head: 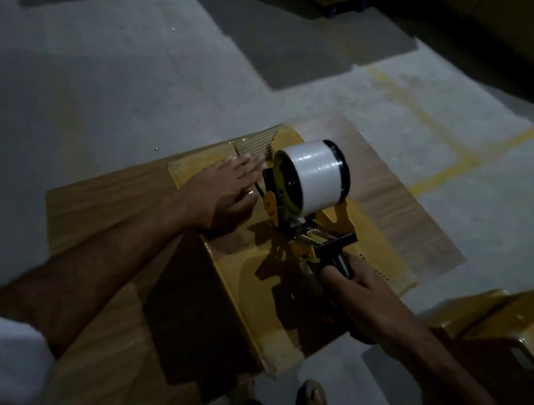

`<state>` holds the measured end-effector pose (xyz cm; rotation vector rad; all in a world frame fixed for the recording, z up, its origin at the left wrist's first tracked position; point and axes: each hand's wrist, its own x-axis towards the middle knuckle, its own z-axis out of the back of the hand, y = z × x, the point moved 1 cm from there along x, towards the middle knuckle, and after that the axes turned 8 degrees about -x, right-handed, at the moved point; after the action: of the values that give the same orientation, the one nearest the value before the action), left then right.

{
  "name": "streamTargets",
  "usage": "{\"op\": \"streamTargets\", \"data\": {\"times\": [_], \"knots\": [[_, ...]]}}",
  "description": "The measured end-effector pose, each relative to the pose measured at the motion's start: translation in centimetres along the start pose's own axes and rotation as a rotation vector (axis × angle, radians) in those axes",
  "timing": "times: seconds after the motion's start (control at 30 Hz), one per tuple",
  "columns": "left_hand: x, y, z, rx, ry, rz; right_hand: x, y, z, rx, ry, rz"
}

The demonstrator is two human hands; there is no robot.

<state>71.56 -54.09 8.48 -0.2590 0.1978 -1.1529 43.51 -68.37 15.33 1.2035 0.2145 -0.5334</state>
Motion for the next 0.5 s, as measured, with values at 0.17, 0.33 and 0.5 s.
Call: {"op": "streamTargets", "data": {"times": [0.17, 0.33, 0.5], "knots": [[-0.3, -0.5, 0.2, -0.010, 0.003, 0.002, -2.8, -2.6, 1.0, 0.022, 0.008, -0.062], [-1.1, -2.1, 0.3, -0.064, 0.009, 0.028, -2.3, -4.3, 0.3, -0.042, -0.090, -0.003], [-2.3, -2.4, 0.5, -0.138, -0.042, 0.022, 1.6, -2.9, 0.8, -0.053, -0.086, 0.084]]}}
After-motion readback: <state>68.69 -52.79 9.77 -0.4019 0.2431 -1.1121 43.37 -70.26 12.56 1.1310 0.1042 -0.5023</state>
